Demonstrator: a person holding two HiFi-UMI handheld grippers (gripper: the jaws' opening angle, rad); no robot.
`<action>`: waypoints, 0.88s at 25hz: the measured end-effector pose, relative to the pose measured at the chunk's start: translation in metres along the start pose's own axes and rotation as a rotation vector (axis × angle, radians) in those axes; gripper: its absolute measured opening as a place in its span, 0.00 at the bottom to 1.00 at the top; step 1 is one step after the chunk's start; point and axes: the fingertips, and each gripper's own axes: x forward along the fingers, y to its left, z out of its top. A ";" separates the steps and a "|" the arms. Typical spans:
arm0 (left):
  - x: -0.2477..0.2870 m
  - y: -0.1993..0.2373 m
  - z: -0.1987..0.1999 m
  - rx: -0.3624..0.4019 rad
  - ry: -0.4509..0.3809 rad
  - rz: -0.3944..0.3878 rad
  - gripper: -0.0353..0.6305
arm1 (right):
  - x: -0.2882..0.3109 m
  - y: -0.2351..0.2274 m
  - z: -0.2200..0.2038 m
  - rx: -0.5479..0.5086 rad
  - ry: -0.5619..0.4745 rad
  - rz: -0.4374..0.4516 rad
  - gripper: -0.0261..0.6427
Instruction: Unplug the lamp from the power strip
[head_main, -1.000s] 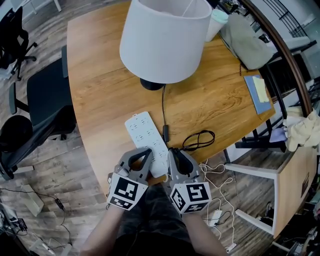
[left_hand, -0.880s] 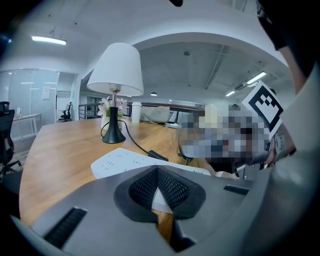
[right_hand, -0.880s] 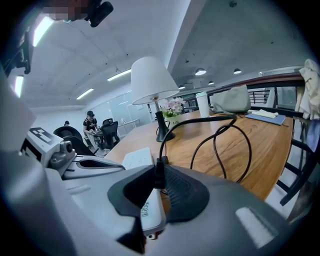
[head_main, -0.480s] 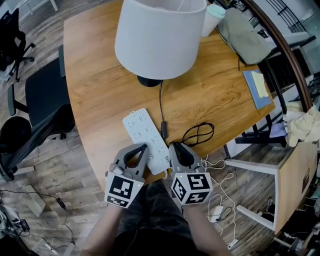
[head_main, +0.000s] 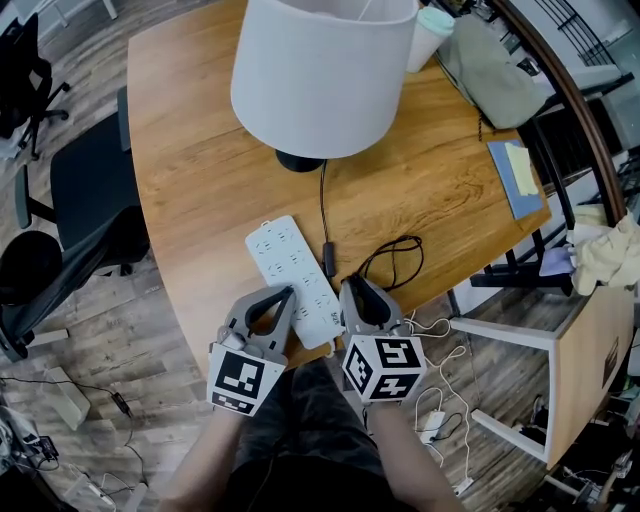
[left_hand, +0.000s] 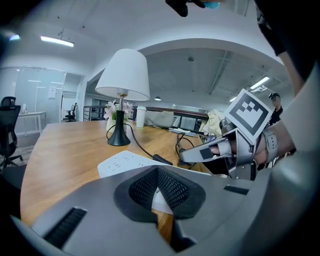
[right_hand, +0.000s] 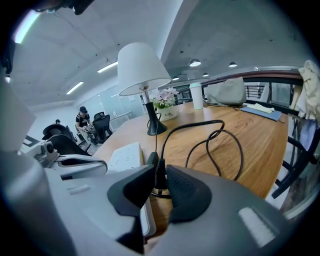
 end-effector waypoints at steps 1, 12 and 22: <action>0.000 0.000 0.000 -0.001 -0.002 0.001 0.05 | 0.000 -0.001 0.001 0.003 -0.003 -0.001 0.15; -0.001 0.000 0.003 0.011 -0.013 0.013 0.05 | -0.005 0.000 0.010 -0.004 -0.064 0.030 0.17; -0.012 0.006 0.018 -0.016 -0.078 0.044 0.05 | -0.021 0.013 0.030 -0.083 -0.180 0.091 0.05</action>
